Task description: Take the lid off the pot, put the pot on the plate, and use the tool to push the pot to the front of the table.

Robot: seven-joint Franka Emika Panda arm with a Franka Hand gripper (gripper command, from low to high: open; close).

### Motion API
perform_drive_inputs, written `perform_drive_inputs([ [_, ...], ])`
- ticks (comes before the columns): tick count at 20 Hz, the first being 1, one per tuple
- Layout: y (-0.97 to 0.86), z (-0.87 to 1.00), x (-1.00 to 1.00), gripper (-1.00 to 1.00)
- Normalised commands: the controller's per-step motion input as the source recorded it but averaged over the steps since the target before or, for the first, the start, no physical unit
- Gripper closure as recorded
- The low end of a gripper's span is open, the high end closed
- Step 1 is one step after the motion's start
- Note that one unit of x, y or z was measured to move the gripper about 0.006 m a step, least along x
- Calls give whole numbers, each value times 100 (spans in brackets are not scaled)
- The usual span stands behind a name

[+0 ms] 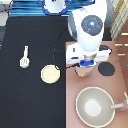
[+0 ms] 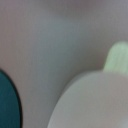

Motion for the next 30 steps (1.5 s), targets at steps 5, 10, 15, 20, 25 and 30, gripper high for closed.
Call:
perform_drive_inputs([
  [5, 7, -41, -43, 100],
  [10, 0, -7, -20, 100],
  [15, 0, 0, -20, 100],
  [20, 6, 0, -19, 100],
  [25, 5, 0, -24, 100],
  [30, -14, 23, -19, 100],
])
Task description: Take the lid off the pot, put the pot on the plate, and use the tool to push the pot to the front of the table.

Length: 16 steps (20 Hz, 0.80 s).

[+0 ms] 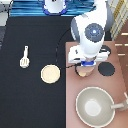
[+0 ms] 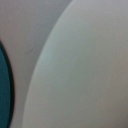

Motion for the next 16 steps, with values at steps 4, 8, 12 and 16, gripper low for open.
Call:
perform_drive_inputs([
  [4, -31, 61, -33, 100],
  [8, -33, 76, -71, 100],
  [12, -28, 74, -79, 100],
  [16, -18, 60, -92, 100],
])
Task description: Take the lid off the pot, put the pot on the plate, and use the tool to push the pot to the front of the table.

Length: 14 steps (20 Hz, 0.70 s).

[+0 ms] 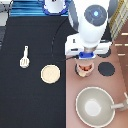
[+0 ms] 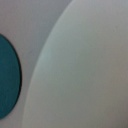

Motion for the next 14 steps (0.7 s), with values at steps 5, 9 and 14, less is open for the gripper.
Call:
perform_drive_inputs([
  [5, -3, 0, -100, 100],
  [9, -5, -48, -100, 100],
  [14, -8, -66, -100, 100],
])
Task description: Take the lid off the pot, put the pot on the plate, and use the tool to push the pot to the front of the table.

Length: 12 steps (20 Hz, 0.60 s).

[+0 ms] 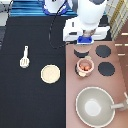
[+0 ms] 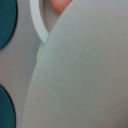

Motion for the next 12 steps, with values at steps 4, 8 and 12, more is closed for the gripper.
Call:
perform_drive_inputs([
  [4, -7, -71, -100, 100],
  [8, -2, -69, -98, 100],
  [12, 14, -49, -33, 100],
])
